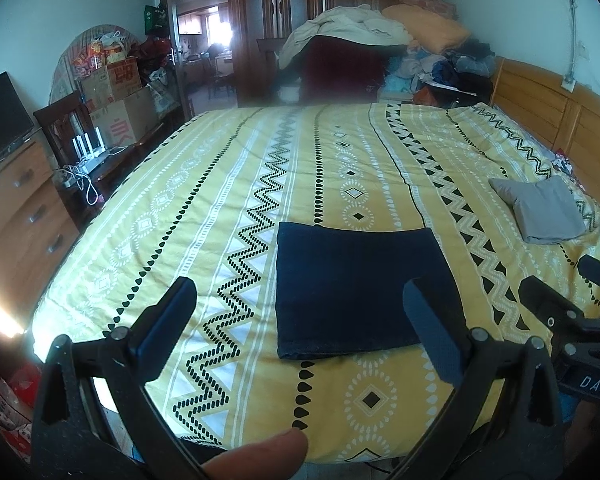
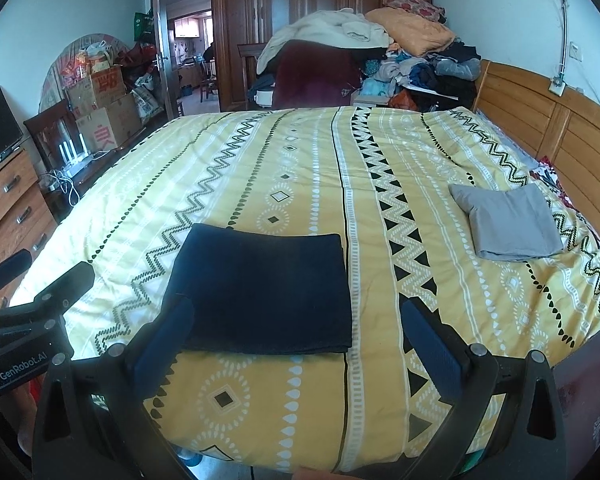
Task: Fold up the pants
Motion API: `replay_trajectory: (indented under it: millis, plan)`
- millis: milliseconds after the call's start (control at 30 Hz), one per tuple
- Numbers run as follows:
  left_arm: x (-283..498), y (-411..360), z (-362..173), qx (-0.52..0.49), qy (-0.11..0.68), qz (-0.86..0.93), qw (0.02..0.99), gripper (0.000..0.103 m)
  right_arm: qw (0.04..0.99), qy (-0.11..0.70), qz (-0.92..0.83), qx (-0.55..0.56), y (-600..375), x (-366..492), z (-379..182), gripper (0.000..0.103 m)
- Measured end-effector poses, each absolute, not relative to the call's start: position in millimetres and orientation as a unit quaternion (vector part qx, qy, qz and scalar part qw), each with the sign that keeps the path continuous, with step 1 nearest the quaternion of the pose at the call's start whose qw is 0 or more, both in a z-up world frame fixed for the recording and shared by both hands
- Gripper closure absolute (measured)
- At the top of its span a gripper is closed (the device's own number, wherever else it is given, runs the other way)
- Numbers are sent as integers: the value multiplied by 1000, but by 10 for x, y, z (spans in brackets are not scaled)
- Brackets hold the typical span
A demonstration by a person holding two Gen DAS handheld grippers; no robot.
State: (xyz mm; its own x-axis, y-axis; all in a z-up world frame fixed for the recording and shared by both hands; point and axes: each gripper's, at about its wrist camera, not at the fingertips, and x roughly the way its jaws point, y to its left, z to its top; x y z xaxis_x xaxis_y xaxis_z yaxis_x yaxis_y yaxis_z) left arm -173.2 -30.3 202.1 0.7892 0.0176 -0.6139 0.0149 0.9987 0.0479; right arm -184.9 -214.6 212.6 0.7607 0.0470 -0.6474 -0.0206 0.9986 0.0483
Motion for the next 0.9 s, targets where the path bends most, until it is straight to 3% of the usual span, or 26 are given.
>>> replay_trajectory:
  millis: [900]
  plan:
    - [-1633, -173, 2093, 22, 321, 13, 947, 0, 939, 343, 12, 23, -2176, -1834, 2161, 0]
